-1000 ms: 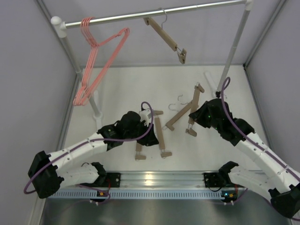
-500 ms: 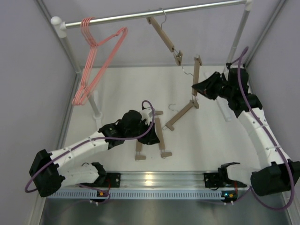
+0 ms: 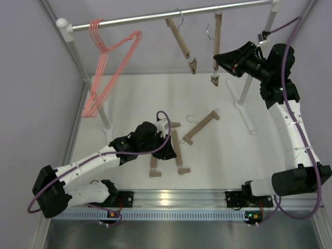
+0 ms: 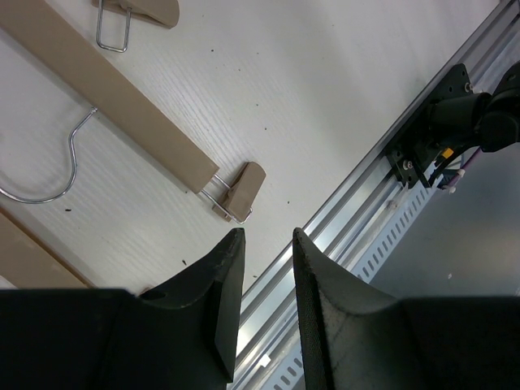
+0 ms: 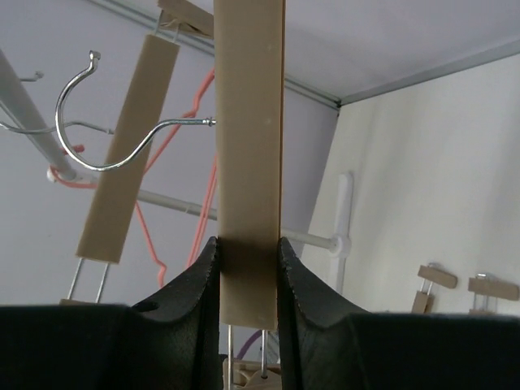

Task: Organize the hangers

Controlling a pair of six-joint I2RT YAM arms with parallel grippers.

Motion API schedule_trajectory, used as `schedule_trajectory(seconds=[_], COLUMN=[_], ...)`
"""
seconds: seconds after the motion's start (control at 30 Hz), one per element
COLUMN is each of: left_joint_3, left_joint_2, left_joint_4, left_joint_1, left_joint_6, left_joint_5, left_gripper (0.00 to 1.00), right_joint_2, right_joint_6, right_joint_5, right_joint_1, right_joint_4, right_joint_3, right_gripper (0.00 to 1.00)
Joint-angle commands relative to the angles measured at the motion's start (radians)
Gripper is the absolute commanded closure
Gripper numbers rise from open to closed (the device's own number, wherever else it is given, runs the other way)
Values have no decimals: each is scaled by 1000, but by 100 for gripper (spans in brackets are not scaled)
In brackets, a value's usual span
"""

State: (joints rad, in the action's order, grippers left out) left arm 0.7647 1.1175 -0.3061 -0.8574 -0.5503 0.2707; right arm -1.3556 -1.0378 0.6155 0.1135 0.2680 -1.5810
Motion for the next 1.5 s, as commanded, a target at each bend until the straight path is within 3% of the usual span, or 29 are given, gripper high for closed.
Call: schedule_trajectory(seconds=[0.0, 0.73, 1.47], left_joint_3=[19, 4, 1], left_joint_2=[-4, -16, -27], left_joint_4=[50, 50, 50], left_joint_1=[1, 1, 1], left_joint_6=[7, 6, 3], left_joint_5=[-8, -10, -10], left_gripper=[66, 66, 66], right_joint_2=[-36, -119, -183], right_joint_6=[-82, -140, -180], right_joint_5=[72, 90, 46], right_joint_1=[-12, 124, 158], right_joint_4=[-130, -151, -171], right_joint_3=[-77, -264, -321], right_gripper=[100, 100, 100])
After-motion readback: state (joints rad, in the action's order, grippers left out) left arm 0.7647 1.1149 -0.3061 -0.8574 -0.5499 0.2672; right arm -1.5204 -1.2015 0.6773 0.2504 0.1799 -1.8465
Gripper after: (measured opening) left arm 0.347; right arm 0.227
